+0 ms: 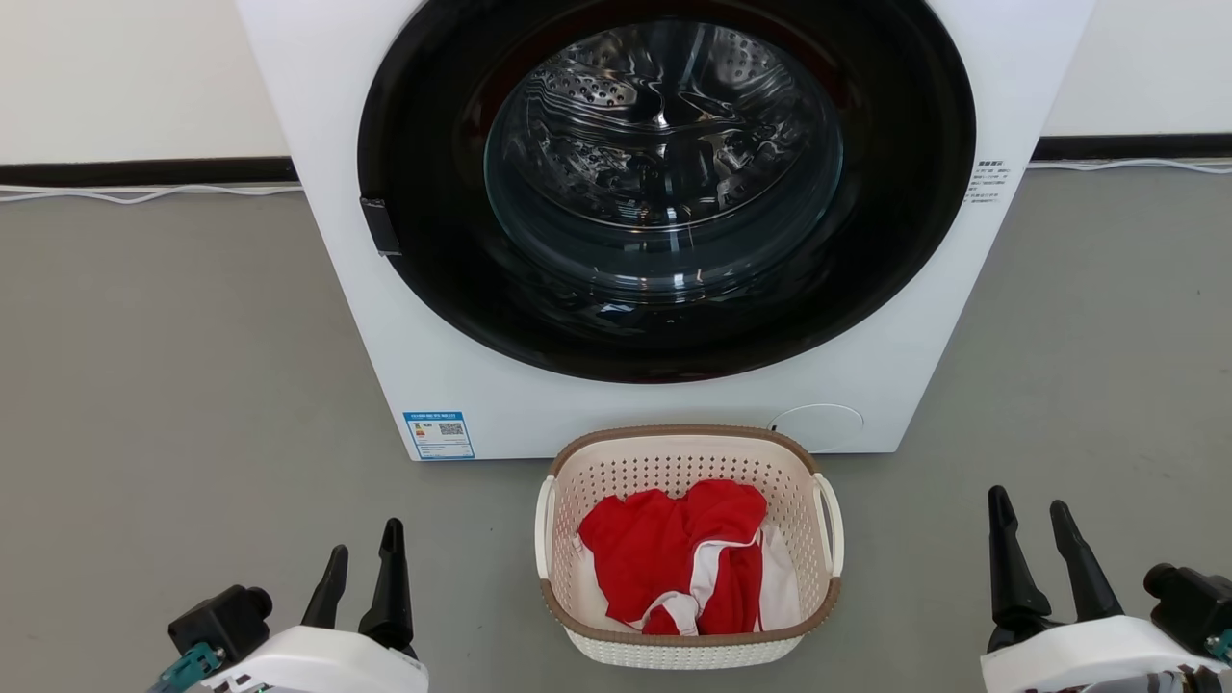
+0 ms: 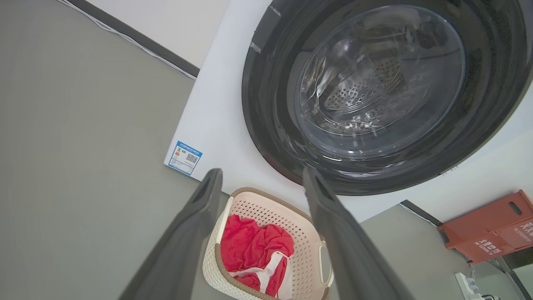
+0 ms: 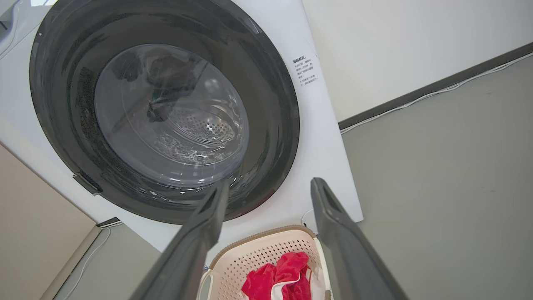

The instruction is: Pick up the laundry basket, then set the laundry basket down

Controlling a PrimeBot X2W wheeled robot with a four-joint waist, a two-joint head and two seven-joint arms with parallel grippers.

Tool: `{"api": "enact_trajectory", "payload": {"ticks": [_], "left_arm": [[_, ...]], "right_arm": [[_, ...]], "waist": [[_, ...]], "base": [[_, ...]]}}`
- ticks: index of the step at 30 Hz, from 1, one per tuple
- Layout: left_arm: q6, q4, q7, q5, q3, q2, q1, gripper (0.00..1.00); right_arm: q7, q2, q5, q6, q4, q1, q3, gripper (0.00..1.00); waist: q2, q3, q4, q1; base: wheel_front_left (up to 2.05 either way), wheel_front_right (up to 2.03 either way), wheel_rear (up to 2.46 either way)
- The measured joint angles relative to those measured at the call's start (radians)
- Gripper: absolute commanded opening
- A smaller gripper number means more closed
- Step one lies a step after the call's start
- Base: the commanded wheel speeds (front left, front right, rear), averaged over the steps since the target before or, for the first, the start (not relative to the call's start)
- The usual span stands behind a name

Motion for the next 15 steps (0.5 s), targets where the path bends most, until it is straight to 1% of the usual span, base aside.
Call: {"api": "enact_trajectory", "payload": {"ticks": [6, 15], "left_arm": [[0.015, -0.003, -0.018, 0.069, -0.010, 0.000, 0.001, 1.00], [0.024, -0.005, -0.044, 0.177, -0.021, 0.001, 0.012, 1.00]], "right_arm": [[-0.017, 0.000, -0.086, 0.000, -0.007, 0.000, -0.004, 1.00], [-0.042, 0.000, -0.206, 0.000, -0.010, 0.001, -0.021, 1.00]], "waist": [[0.0000, 0.000, 0.002, 0.0000], [0.0000, -0.006, 0.007, 0.0000]], "base": [[0.00, 0.00, 0.00], [0.00, 0.00, 0.00]]}}
